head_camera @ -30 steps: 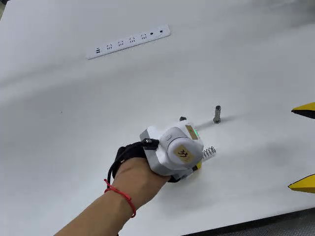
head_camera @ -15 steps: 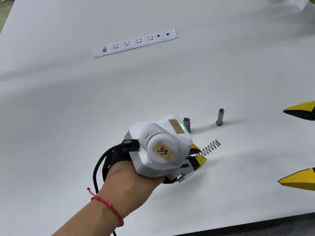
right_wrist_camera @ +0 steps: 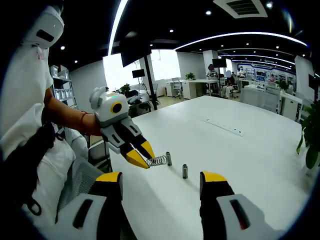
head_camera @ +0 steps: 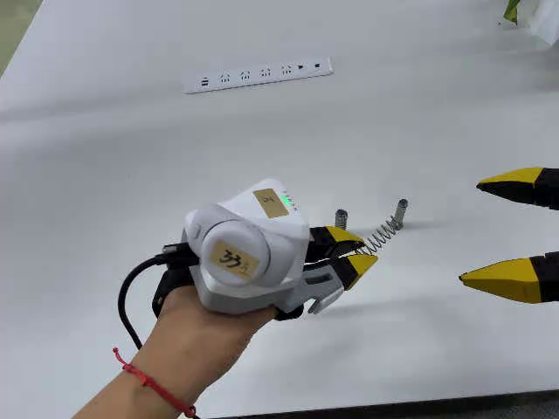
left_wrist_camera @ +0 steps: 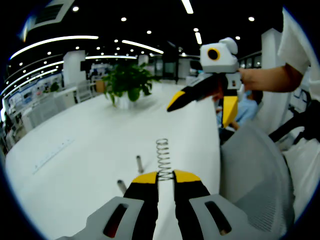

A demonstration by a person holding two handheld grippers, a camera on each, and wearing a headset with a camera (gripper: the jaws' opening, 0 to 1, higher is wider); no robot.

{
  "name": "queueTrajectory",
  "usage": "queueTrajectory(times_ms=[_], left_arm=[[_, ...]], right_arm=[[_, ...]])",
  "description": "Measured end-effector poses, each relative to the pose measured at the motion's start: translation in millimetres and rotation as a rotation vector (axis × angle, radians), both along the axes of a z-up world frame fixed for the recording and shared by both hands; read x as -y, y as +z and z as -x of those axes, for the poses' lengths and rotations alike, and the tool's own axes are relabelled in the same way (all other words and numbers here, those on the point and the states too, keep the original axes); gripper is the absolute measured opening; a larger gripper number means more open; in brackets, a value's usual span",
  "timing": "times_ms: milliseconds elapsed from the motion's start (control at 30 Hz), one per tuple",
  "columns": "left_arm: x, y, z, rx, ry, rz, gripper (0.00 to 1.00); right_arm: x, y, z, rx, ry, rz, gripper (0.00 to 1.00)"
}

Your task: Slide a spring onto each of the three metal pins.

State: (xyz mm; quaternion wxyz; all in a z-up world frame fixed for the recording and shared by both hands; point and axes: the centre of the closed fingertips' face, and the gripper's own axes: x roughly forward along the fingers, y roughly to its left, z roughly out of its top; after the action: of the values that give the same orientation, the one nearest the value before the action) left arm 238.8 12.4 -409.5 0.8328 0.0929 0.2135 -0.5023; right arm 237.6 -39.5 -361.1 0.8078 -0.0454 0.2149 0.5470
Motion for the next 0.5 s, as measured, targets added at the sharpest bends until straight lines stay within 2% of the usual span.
queueTrajectory(times_ms=[133, 267, 400, 500], left_arm=[[-1.3, 18.5, 1.5, 0.017, 0.024, 0.065, 0.10], [-3.2, 33.1, 1.2, 0.026, 0.048, 0.124, 0.10], [-3.5, 45.9, 1.3, 0.032, 0.066, 0.184, 0.10], [-3.0, 51.4, 2.2, 0.040, 0.067, 0.205, 0.10]], right_arm=[[-15.8, 21.6, -6.1, -0.064, -0.043, -0.118, 0.56], [-19.8, 26.4, -10.8, -0.079, -0.063, -0.139, 0.43], [-27.3, 32.4, -14.4, -0.106, -0.084, -0.182, 0.38], [-32.3, 34.2, -16.7, -0.115, -0.095, -0.202, 0.33]])
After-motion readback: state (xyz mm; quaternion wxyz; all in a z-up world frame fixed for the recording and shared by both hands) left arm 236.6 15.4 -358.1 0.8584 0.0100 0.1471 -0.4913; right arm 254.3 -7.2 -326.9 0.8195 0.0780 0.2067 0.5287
